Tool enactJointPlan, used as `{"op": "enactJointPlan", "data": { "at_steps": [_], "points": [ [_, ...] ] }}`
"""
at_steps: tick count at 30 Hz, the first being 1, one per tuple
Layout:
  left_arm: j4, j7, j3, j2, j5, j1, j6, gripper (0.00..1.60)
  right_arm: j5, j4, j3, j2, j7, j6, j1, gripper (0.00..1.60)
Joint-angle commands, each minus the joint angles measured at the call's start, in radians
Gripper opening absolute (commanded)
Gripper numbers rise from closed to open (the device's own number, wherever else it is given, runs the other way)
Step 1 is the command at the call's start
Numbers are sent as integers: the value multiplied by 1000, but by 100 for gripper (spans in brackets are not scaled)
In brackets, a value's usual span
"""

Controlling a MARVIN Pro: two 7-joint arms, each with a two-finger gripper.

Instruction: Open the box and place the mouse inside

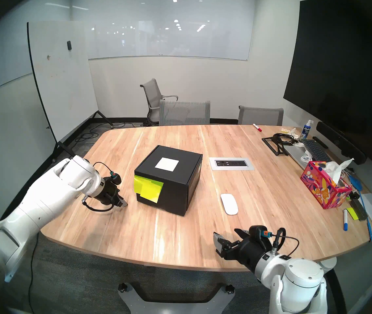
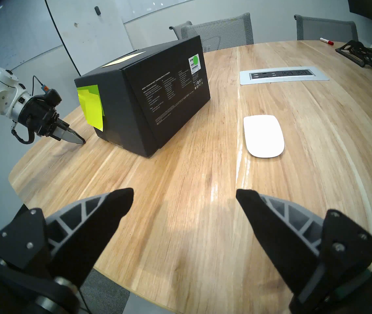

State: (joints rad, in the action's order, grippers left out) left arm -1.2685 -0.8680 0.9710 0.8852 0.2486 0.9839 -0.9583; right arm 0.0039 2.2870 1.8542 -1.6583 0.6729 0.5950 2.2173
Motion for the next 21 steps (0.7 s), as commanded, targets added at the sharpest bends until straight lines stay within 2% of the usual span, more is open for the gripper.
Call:
{"op": "enactJointPlan", "data": {
  "at_steps": [1,4,8,9,13,21],
  "points": [
    [32,-107,-85,-23,112,-45,-2,0,-1,21,1,1,-1,-3,-3,160],
    [45,-100,-129,-29,153,-67,-2,0,-2,22,1,1,-1,-3,-3,160],
    [70,-114,-166,-12,158,-99,-2,0,-3,23,1,0,0,-3,-3,160],
    [71,-96,-172,-6,167,-104,-2,0,-3,23,1,0,0,-3,-3,160],
    [58,-52,-183,23,150,-116,1,0,-4,22,1,0,0,-3,-3,160],
    [6,-35,-175,10,182,-111,2,0,-5,23,2,-2,1,-3,-3,160]
  ]
}}
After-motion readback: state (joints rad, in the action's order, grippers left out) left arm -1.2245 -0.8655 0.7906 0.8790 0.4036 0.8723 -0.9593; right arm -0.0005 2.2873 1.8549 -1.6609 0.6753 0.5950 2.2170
